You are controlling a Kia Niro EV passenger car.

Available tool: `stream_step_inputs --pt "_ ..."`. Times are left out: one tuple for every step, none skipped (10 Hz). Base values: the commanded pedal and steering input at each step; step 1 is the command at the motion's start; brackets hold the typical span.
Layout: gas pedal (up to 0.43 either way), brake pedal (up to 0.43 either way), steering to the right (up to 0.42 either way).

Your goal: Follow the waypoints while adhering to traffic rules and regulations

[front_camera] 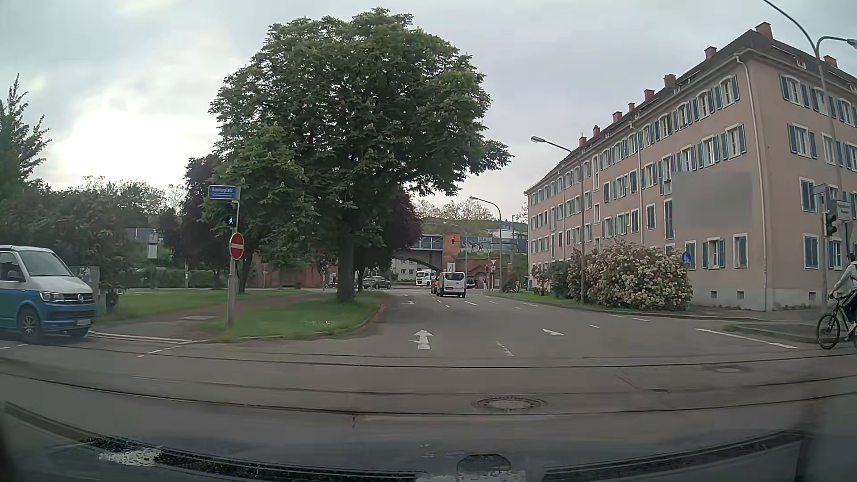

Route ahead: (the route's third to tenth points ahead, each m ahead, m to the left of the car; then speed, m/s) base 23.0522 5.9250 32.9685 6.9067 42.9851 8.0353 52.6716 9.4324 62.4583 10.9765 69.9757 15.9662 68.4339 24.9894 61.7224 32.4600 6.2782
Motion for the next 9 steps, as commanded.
stream_step_inputs --pt "0.209 0.0 -0.019" --pt "0.209 0.0 -0.017" --pt "0.197 0.0 -0.015" --pt "0.197 0.0 -0.015" --pt "0.189 0.0 -0.016" --pt "0.189 0.0 -0.015" --pt "0.189 0.0 -0.015" --pt "0.189 0.0 -0.016" --pt "0.189 0.0 -0.015"
